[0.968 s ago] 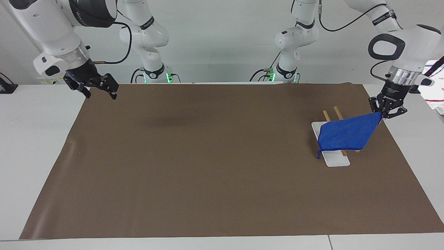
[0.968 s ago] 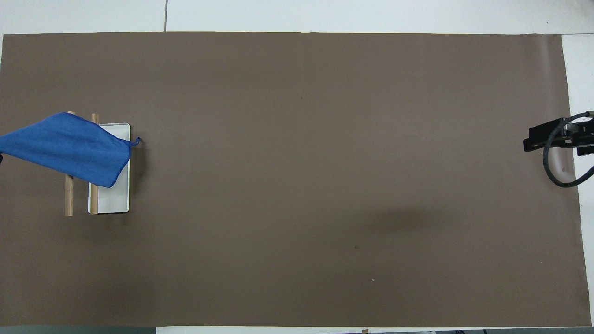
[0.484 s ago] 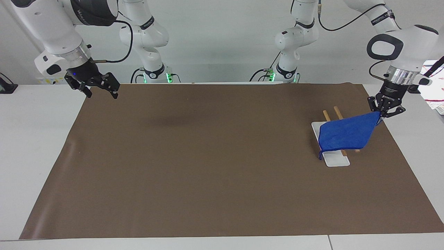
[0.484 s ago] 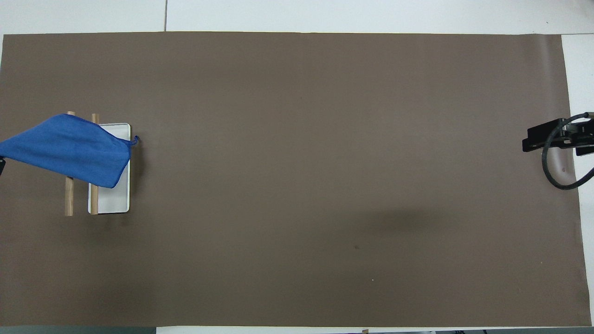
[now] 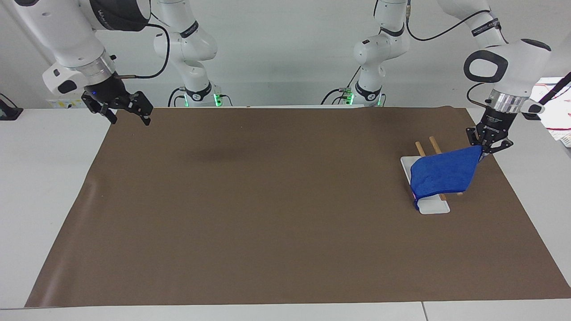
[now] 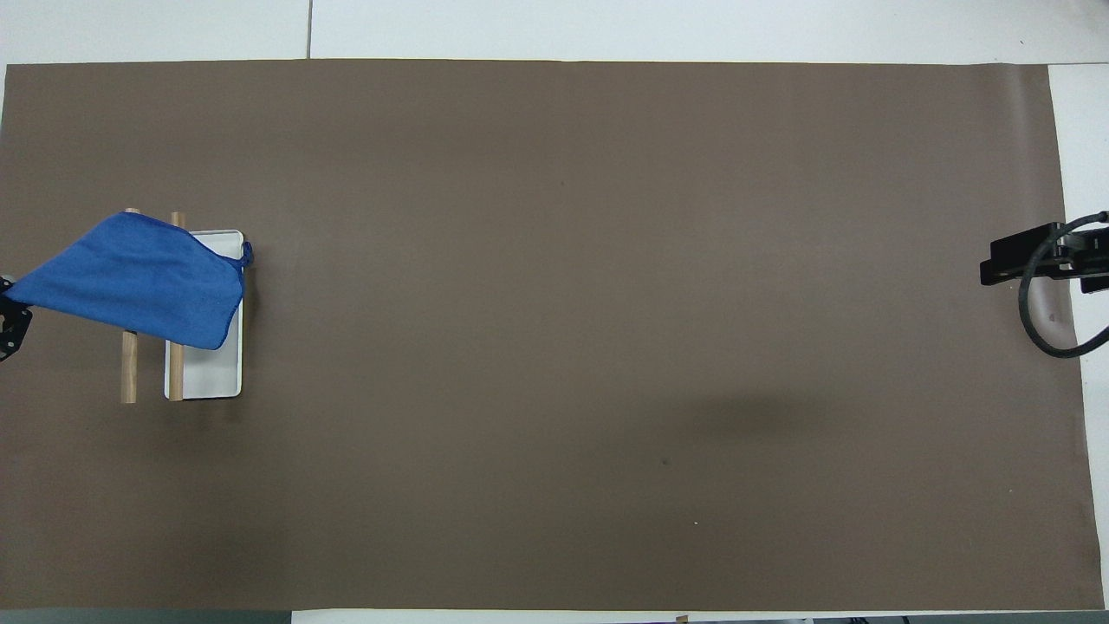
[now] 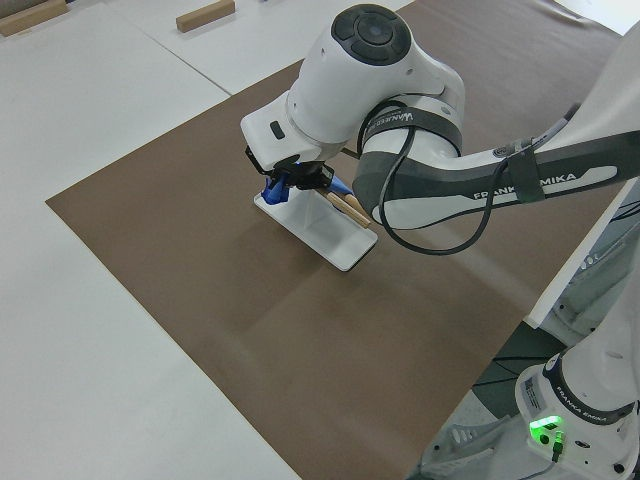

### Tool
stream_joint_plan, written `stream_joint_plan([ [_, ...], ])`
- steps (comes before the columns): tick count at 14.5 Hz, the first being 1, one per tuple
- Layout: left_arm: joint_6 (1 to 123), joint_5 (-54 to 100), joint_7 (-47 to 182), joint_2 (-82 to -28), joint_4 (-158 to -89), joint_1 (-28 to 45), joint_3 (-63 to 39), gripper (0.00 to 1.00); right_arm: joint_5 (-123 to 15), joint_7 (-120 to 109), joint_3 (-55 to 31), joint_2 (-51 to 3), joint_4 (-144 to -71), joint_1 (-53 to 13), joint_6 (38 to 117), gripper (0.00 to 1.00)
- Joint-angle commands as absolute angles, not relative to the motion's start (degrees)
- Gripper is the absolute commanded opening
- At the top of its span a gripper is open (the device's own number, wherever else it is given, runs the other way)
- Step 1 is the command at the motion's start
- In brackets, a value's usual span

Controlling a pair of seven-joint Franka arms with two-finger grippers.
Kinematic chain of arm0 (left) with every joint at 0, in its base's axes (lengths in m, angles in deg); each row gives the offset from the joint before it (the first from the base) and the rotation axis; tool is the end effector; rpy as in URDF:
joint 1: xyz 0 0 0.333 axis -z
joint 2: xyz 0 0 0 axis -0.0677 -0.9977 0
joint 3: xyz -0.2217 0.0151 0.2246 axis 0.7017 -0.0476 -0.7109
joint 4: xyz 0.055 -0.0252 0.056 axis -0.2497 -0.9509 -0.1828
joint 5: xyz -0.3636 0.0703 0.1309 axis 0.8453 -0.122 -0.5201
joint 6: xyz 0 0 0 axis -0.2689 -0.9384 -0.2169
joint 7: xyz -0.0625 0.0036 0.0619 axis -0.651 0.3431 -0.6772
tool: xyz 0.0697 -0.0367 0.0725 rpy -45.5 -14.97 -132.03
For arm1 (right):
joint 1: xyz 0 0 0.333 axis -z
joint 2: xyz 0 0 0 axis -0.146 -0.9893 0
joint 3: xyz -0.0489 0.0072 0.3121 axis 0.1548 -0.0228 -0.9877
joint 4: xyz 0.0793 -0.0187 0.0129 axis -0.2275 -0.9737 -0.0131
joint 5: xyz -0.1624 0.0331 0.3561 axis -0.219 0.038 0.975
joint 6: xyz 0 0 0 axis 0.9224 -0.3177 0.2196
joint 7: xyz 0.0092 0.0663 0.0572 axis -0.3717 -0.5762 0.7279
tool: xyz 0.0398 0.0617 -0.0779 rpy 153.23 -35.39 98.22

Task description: Right arm passes towel to left arm to hang

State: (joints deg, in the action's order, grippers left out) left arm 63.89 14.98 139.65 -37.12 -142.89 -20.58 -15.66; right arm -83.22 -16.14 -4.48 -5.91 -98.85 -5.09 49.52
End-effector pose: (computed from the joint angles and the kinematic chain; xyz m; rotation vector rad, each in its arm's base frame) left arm 0.5062 0.1573 0.4580 1.4583 2.3386 0.1907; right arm 0.5339 -0.0318 0.6117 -3.1141 0.1660 0.0724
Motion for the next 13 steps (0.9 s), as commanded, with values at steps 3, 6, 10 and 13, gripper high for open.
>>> stream_joint_plan([
  [3,64.42,13.90,134.33,-36.26,-141.91,-20.05,-15.77,1.00,-82.88,-14.92,-4.64,-5.13,-99.48,-4.27,49.40,1.00],
  [6,57.85,13.56,126.87,-37.22,-136.03,-20.58,-15.85,1.00,-82.70,-14.83,-4.72,-5.05,-99.57,-4.44,48.87,1.00],
  [10,55.98,5.12,111.41,-38.01,-133.37,-20.06,-15.68,1.00,-82.61,-14.83,-4.64,-5.05,-99.57,-4.44,48.87,1.00],
  [13,55.55,5.03,99.54,-38.10,-131.88,-19.88,-15.42,1.00,-82.61,-14.83,-4.72,-5.05,-99.57,-4.44,48.87,1.00],
])
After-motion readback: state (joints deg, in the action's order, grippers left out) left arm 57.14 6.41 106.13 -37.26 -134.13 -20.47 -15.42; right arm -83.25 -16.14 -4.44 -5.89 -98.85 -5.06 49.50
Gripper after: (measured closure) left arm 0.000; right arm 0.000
